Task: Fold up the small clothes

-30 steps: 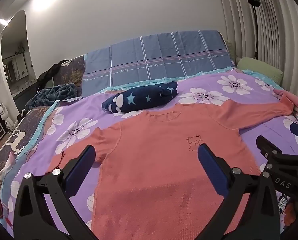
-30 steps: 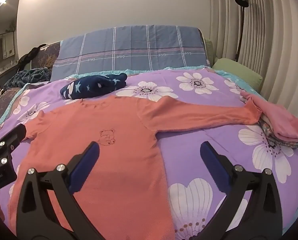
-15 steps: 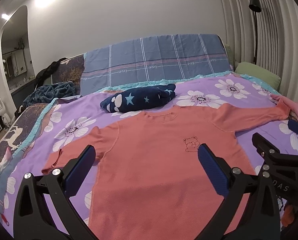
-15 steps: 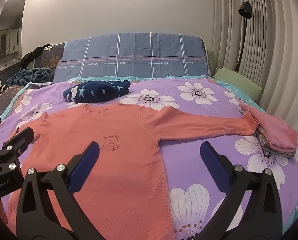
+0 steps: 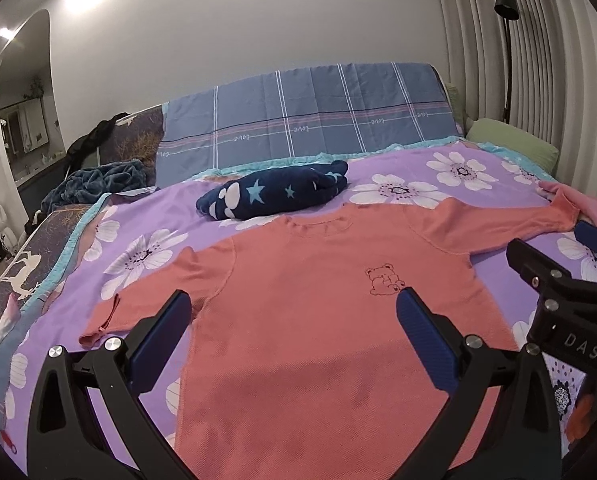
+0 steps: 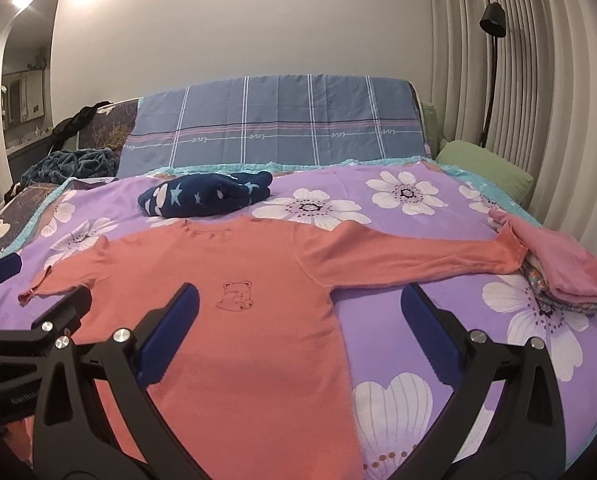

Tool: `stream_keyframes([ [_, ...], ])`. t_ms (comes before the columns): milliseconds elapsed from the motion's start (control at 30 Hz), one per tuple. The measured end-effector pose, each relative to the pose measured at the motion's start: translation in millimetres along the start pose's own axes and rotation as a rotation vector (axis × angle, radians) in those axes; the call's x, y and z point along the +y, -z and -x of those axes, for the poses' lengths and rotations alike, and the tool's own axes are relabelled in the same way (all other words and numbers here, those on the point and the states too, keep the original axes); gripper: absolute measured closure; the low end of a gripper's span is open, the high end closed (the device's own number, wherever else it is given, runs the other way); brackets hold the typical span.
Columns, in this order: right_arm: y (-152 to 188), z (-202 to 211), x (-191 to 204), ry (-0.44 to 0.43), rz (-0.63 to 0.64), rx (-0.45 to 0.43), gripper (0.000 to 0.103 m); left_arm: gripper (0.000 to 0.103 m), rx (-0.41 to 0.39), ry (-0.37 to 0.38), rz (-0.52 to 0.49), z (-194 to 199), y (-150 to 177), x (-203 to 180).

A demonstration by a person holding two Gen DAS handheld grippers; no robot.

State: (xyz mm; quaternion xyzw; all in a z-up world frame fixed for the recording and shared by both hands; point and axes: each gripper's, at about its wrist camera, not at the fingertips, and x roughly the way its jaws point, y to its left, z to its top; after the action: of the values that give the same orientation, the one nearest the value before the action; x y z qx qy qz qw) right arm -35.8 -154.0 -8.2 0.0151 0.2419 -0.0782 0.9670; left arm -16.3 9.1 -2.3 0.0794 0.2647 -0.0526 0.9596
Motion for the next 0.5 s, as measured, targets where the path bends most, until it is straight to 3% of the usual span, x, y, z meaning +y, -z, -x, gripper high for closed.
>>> stream_keyframes([
  [500, 2, -11, 5, -0.018, 0.000, 0.059, 0.002, 0.001, 0.011, 0.017, 0.020, -3, 2, 6],
])
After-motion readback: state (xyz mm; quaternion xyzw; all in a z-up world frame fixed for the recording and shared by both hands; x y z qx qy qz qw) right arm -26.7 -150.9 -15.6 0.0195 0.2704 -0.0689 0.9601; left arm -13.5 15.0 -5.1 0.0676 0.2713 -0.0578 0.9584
